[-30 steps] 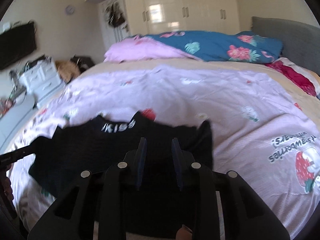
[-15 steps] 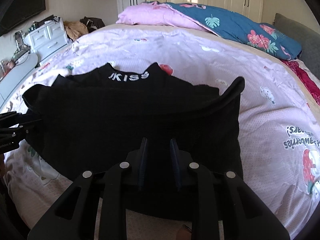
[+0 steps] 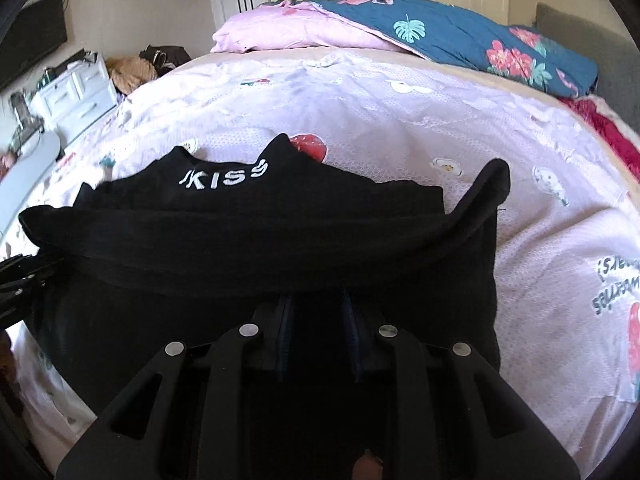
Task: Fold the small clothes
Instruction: 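Fold the hem over toward the collar with both grippers and lay it down, then open both grippers and withdraw them from the folded shirt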
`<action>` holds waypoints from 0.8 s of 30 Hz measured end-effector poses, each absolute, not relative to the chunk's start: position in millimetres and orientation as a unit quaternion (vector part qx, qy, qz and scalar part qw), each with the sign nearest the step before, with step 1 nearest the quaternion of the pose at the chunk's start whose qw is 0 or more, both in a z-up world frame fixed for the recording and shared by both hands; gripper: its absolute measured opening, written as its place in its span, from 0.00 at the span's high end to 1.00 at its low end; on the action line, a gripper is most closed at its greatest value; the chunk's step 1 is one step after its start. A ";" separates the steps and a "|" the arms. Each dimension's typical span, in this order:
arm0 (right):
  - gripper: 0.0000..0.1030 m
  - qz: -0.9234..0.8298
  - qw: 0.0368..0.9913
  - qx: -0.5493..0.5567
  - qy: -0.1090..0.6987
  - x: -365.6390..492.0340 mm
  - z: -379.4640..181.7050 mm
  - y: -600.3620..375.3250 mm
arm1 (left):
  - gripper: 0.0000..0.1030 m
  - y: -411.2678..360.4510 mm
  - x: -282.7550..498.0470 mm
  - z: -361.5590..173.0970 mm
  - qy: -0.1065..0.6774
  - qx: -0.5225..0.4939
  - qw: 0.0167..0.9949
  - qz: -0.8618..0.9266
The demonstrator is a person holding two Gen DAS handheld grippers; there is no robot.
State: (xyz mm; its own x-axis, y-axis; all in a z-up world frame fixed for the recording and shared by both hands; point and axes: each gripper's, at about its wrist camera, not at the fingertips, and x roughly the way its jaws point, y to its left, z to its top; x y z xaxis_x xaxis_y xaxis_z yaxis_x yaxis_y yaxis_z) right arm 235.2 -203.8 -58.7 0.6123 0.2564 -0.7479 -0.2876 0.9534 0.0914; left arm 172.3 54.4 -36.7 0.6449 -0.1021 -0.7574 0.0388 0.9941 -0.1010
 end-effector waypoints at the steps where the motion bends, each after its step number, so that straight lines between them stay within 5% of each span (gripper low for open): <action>1: 0.80 0.152 0.898 -0.016 0.413 237.3 -58.3 -204.8 | 0.67 56.2 176.6 -36.9 0.418 -0.039 0.907 -0.036; 20: 0.77 0.103 0.927 0.022 0.360 267.7 -29.6 -241.6 | 0.64 148.1 201.1 -9.6 0.350 -0.137 0.925 0.063; 22: 0.60 0.079 0.929 0.020 0.361 267.3 -27.8 -254.7 | 0.53 152.2 202.2 -12.2 0.354 -0.145 0.922 0.063; 24: 0.56 0.072 0.927 0.020 0.368 267.6 -30.7 -262.2 | 0.39 152.5 201.4 -15.4 0.358 -0.143 0.920 0.066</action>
